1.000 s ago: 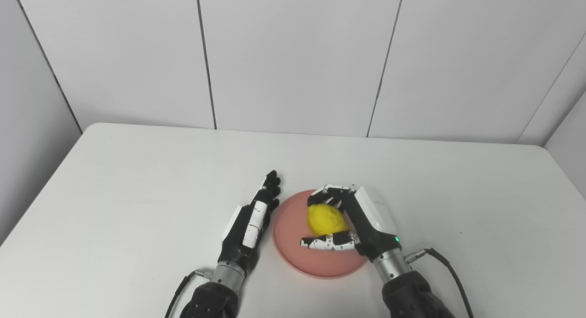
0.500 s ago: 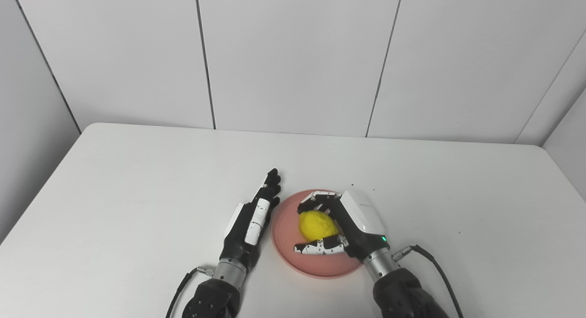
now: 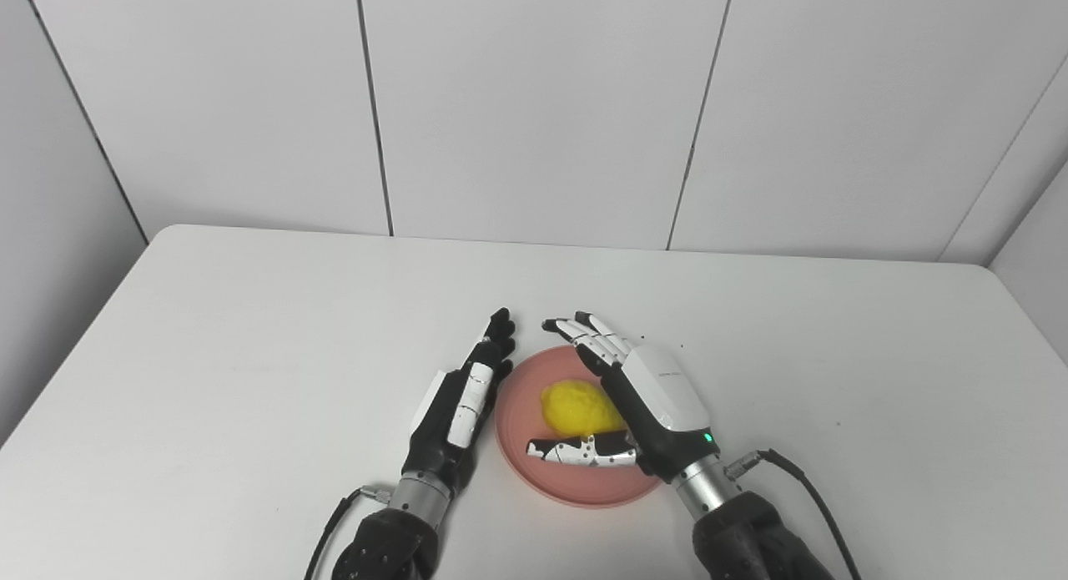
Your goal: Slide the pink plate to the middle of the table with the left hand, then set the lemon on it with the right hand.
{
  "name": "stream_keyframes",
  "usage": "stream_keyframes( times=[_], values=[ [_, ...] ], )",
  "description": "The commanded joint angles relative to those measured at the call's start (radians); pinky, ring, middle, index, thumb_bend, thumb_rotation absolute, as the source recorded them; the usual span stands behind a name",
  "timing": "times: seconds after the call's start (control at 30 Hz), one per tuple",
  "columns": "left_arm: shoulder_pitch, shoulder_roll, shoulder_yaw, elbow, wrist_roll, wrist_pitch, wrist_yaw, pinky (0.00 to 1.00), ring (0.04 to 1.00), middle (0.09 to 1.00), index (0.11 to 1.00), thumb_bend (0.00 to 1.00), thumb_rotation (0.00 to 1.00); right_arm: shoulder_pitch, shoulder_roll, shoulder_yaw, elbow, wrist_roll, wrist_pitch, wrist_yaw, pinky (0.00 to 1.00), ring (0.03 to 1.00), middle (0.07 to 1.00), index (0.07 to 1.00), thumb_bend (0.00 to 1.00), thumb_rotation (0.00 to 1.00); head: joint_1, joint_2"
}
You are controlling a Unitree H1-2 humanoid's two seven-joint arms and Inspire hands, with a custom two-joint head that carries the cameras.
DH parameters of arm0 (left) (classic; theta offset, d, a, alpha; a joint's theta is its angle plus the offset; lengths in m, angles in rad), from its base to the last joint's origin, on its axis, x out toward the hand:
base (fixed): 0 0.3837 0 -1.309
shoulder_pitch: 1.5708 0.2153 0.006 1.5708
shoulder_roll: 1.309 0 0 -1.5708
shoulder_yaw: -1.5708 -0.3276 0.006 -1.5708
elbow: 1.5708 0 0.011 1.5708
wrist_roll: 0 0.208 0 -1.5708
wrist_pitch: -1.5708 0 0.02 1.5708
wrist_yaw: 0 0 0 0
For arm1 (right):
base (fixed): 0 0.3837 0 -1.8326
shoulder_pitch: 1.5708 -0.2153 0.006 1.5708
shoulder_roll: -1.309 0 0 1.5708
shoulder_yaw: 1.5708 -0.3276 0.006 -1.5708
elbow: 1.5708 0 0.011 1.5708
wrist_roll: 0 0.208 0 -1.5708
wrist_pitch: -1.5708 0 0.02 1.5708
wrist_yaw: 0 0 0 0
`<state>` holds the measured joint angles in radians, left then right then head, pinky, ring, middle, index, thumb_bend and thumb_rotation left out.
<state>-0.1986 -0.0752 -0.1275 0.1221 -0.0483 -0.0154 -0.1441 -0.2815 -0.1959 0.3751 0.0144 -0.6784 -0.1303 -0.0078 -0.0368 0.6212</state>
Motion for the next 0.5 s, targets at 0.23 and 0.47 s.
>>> stream_keyframes(
  times=[0.23,0.47],
  values=[
    [0.000,-0.001,0.011,0.001,-0.020,-0.040,-0.009,1.00,1.000,1.000,1.000,0.83,1.00,0.008,-0.012,-0.041,-0.055,0.086,-0.086,-0.003,1.00,0.983,0.975,0.955,0.66,0.84,0.001,-0.004],
    [0.000,0.004,0.012,0.000,-0.012,-0.036,-0.001,1.00,1.000,1.000,1.000,0.83,1.00,0.041,0.004,-0.121,-0.092,0.189,-0.079,-0.008,1.00,0.984,0.996,0.997,0.63,0.85,-0.003,-0.007]
  ],
)
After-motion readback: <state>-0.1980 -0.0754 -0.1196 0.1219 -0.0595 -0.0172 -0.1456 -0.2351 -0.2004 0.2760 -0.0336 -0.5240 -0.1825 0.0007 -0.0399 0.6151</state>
